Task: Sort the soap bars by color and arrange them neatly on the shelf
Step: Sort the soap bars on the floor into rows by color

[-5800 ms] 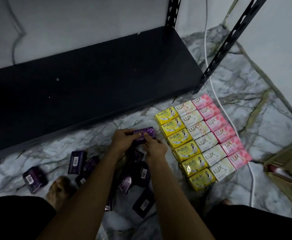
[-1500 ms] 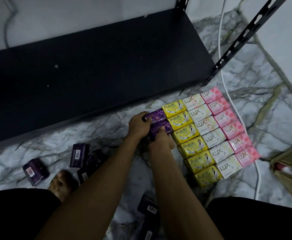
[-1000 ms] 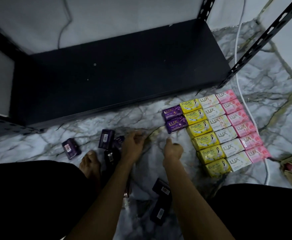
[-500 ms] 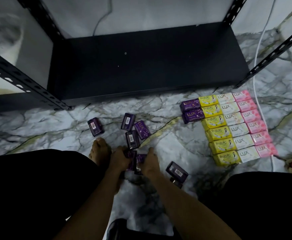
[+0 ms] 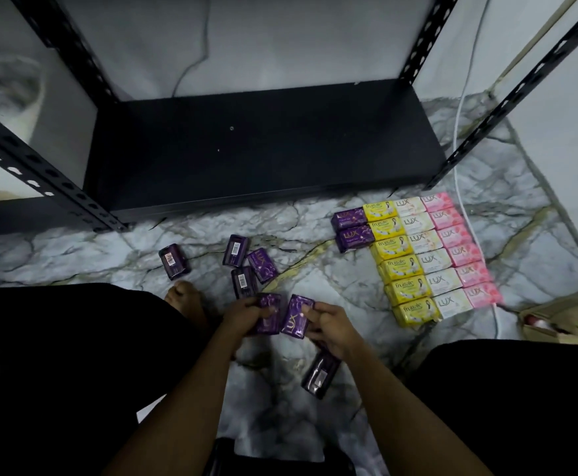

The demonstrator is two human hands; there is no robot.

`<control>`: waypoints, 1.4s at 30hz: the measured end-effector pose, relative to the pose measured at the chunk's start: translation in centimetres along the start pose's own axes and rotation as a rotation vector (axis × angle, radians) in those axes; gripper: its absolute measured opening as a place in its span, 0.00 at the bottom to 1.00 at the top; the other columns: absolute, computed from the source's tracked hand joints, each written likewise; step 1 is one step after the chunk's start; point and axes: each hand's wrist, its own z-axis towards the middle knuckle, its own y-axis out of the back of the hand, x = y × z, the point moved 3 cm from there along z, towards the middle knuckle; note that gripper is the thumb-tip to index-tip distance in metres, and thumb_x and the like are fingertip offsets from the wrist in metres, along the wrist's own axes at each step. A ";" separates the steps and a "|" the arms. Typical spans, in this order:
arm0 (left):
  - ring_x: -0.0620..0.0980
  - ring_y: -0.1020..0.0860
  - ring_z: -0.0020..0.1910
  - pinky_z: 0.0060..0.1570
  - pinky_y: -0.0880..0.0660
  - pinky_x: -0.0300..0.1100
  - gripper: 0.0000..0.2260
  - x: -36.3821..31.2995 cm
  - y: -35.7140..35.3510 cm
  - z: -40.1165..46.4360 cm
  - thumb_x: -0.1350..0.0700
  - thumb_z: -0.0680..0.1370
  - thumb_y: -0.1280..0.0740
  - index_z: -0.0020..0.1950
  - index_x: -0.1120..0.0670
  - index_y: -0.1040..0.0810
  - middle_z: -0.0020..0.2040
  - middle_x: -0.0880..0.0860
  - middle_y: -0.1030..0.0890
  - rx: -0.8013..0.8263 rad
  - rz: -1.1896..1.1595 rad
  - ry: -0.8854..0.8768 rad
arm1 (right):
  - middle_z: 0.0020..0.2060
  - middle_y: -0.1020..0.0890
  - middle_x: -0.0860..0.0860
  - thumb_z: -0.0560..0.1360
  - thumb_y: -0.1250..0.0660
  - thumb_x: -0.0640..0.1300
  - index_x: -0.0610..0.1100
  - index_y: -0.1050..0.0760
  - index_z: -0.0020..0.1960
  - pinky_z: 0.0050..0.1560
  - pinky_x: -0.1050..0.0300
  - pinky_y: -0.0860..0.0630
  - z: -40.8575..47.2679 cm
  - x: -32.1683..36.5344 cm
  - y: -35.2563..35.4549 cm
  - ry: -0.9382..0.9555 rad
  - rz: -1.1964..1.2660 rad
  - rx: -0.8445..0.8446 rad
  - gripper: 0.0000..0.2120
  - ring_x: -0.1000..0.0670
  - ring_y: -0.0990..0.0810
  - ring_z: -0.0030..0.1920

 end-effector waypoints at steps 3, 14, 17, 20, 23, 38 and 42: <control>0.48 0.18 0.39 0.36 0.23 0.38 0.13 -2.0 -2.5 -1.0 0.61 0.76 0.28 0.61 0.59 0.18 0.44 0.52 0.15 0.136 0.029 -0.041 | 0.41 0.18 0.41 0.78 0.31 0.38 0.35 0.20 0.51 0.35 0.54 0.21 -1.4 1.4 1.0 0.060 0.086 0.019 0.06 0.45 0.18 0.37; 0.52 0.17 0.44 0.39 0.19 0.43 0.13 -4.6 -12.0 -4.4 0.58 0.83 0.36 0.64 0.62 0.21 0.51 0.57 0.16 0.317 -0.025 -0.081 | 0.48 0.16 0.35 0.81 0.35 0.44 0.34 0.20 0.56 0.48 0.43 0.18 -4.2 1.7 5.7 0.176 0.407 -0.199 0.13 0.41 0.17 0.43; 0.54 0.16 0.47 0.49 0.18 0.49 0.12 -5.1 -13.8 -4.5 0.52 0.80 0.31 0.59 0.58 0.17 0.51 0.56 0.14 0.322 -0.033 -0.098 | 0.49 0.16 0.36 0.82 0.37 0.44 0.35 0.21 0.57 0.45 0.45 0.17 -3.8 1.4 6.4 0.163 0.519 -0.226 0.13 0.41 0.16 0.43; 0.57 0.16 0.53 0.57 0.20 0.54 0.16 -5.8 -15.1 -3.6 0.55 0.76 0.26 0.60 0.60 0.19 0.55 0.60 0.16 0.324 0.003 -0.151 | 0.51 0.17 0.38 0.83 0.39 0.43 0.36 0.22 0.60 0.47 0.46 0.17 -2.9 1.5 7.3 0.143 0.598 -0.228 0.13 0.41 0.17 0.47; 0.58 0.16 0.52 0.57 0.20 0.58 0.13 -6.8 -15.7 -2.0 0.57 0.74 0.24 0.57 0.58 0.18 0.54 0.60 0.15 0.272 0.095 -0.200 | 0.54 0.18 0.39 0.83 0.40 0.41 0.37 0.26 0.64 0.50 0.43 0.18 -1.8 2.1 8.1 0.122 0.638 -0.208 0.13 0.41 0.18 0.51; 0.49 0.17 0.51 0.54 0.20 0.47 0.12 -9.7 -18.8 4.1 0.50 0.80 0.32 0.57 0.57 0.17 0.54 0.56 0.15 0.117 0.250 -0.369 | 0.50 0.18 0.41 0.83 0.41 0.45 0.35 0.27 0.66 0.43 0.49 0.21 6.3 4.9 8.7 0.007 0.900 -0.240 0.17 0.45 0.18 0.45; 0.49 0.19 0.46 0.42 0.23 0.40 0.12 -9.4 -18.9 5.6 0.53 0.82 0.34 0.53 0.60 0.17 0.48 0.54 0.16 0.022 0.177 -0.321 | 0.52 0.18 0.41 0.83 0.40 0.47 0.39 0.25 0.60 0.47 0.45 0.18 7.8 5.0 9.2 -0.026 1.042 -0.295 0.13 0.42 0.17 0.48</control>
